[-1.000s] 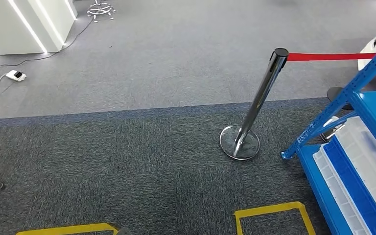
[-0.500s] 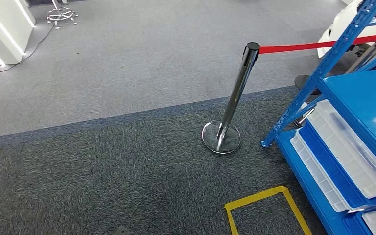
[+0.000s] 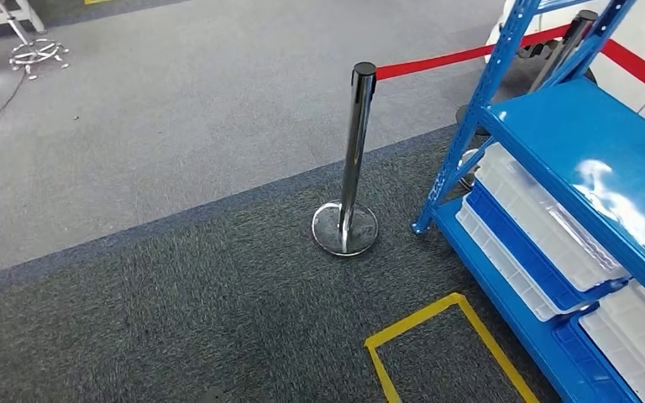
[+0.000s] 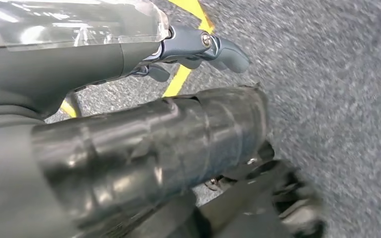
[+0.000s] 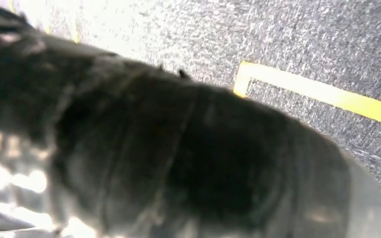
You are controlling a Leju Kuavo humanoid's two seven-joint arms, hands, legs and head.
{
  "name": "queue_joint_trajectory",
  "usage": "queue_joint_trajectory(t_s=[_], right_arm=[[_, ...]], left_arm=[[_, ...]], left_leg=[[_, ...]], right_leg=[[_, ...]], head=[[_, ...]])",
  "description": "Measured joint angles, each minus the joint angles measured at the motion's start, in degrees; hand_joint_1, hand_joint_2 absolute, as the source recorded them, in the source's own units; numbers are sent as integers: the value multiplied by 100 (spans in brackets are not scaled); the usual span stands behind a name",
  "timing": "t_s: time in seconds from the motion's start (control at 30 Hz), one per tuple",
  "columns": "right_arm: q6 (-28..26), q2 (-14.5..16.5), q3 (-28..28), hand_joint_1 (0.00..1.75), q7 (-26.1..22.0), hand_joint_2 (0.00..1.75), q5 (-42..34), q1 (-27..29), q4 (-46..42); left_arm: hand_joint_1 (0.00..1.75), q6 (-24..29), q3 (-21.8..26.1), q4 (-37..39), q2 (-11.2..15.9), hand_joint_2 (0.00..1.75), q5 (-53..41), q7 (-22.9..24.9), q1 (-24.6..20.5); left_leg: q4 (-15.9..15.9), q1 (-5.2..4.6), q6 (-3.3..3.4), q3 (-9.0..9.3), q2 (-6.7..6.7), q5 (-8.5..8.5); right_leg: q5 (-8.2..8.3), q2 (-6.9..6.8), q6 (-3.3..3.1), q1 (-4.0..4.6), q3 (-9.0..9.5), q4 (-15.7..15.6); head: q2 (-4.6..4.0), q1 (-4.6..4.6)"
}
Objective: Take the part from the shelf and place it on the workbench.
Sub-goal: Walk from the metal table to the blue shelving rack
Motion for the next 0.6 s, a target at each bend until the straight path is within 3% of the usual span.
queue_joint_trajectory(t_s=[0.03,0.07,0.1,0.17,0.23,0.27,0.33,0.37,0.43,0.5,0.53,0.57,0.6], right_arm=[[1,0,-1,0,0,0,1,-3,0],[1,1,-2,0,1,0,1,1,0],[1,1,-5,0,1,0,1,7,0],[1,2,-12,0,0,0,1,14,0],[1,7,-15,0,-1,0,1,9,0],[0,8,-16,0,-2,0,1,7,0],[-1,8,-19,0,-2,0,1,18,0],[-2,8,-21,0,-2,0,1,28,0],[-2,7,-26,0,-1,0,1,33,1],[-1,6,-28,0,-1,0,1,13,1],[-2,6,-28,0,-1,0,1,4,0],[-2,6,-28,0,0,0,1,3,1],[-2,6,-29,0,0,0,1,9,1]], left_arm=[[0,0,-1,1,2,0,0,2,17],[0,0,-1,1,2,0,1,3,30],[0,1,-2,2,3,0,2,3,39],[0,2,-1,2,9,0,4,2,40],[0,3,0,2,21,0,4,2,35],[0,3,0,2,26,0,4,2,29],[0,2,0,2,28,0,4,1,14],[0,2,0,2,27,0,4,1,6],[0,2,0,2,26,0,5,-6,0],[0,2,0,2,27,0,6,-13,8],[0,1,0,2,27,0,7,-14,16],[0,-1,0,2,27,0,7,-14,22],[0,-3,0,2,27,0,7,-14,24]], left_leg=[[361,0,-5,-194,-42,-124],[574,1,-10,-329,-57,-141],[580,2,-11,-373,-64,-41],[-43,12,0,-161,-144,414],[-723,16,16,102,-320,717],[-883,14,27,165,-380,757],[-920,-1,75,180,-334,752],[-943,0,113,190,-286,768],[-1004,11,192,213,-176,802],[-1028,4,234,222,-50,806],[-1028,-2,244,220,23,799],[-1025,-7,244,219,95,791],[-1022,-10,242,222,165,780]], right_leg=[[-1,73,-10,2,0,4],[-7,151,-13,4,4,12],[-15,231,-11,4,9,24],[-45,388,15,-5,18,64],[-89,522,73,-1,-3,133],[-105,568,106,-1,-23,159],[-111,644,177,-10,-54,161],[-117,621,206,-17,-60,171],[-261,375,261,-17,-152,378],[-612,85,311,-23,-459,999],[-772,36,334,-35,-650,1367],[-850,16,352,-46,-789,1633],[-814,1,362,-55,-828,1702]], head=[[0,0],[0,0],[0,0],[0,0],[0,1],[0,2],[0,2],[0,2],[0,6],[0,11],[0,10],[0,10],[0,9]])
